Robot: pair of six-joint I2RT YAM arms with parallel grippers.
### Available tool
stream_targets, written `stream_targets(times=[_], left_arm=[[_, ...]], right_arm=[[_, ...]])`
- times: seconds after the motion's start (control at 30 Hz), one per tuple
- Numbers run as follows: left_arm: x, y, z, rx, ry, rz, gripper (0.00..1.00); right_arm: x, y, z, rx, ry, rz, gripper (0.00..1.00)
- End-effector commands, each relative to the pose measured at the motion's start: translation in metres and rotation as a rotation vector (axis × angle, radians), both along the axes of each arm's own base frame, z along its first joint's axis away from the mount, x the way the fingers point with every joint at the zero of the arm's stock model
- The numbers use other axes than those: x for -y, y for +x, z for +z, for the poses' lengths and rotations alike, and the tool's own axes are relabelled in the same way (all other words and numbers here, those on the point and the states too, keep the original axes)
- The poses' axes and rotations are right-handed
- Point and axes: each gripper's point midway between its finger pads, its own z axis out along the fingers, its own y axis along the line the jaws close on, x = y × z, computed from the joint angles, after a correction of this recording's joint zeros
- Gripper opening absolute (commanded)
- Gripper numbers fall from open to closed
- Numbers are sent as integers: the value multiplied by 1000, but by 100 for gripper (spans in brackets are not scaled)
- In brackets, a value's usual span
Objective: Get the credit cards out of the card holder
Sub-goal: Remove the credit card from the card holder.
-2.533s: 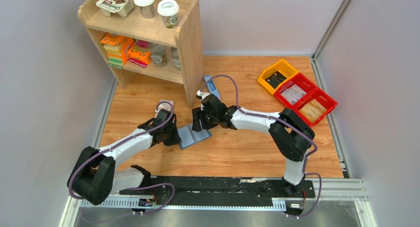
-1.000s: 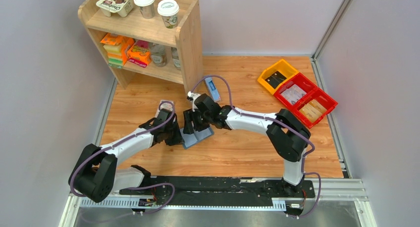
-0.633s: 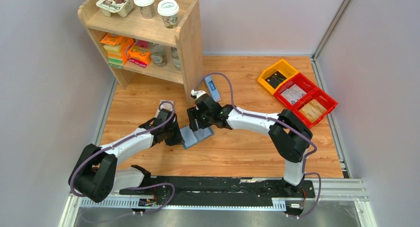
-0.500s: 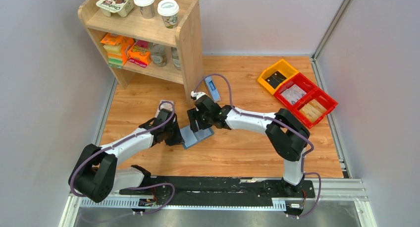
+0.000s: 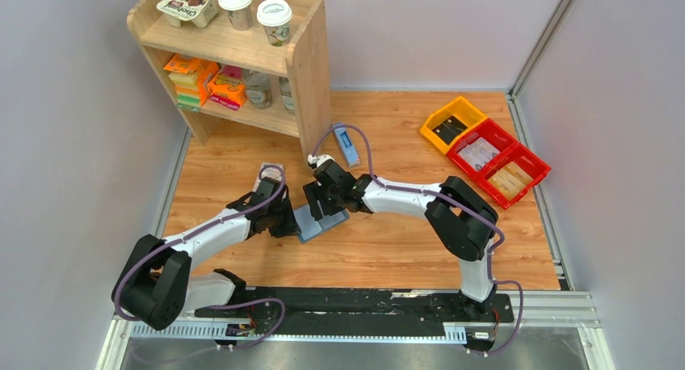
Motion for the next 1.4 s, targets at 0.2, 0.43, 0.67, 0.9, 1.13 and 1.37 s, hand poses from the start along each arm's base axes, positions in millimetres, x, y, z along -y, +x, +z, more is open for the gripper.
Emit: stream_targets(times=[0.2,0.43,0.67,0.9,1.13,1.37], left_arm=[[2,-1,1,11,-14,-7,20],[2,0,2,16,-15,-6,20],[2,0,3,20,-17,-7,20],[2,1,3,21,-17,-6,19],[3,0,1,17,-17,-10,19],[3,0,1,16,-21,-9,19]], right_arm=[[-8,11,25,80,4,15,71],[-11,15,26,92,-5,22,72],[-8,12,10,69,-25,12,71],[-7,5,-3,35,-40,29,70],[-12,-16,-11,-70,9,66,64],[-21,-36,-19,-179,79,82,61]])
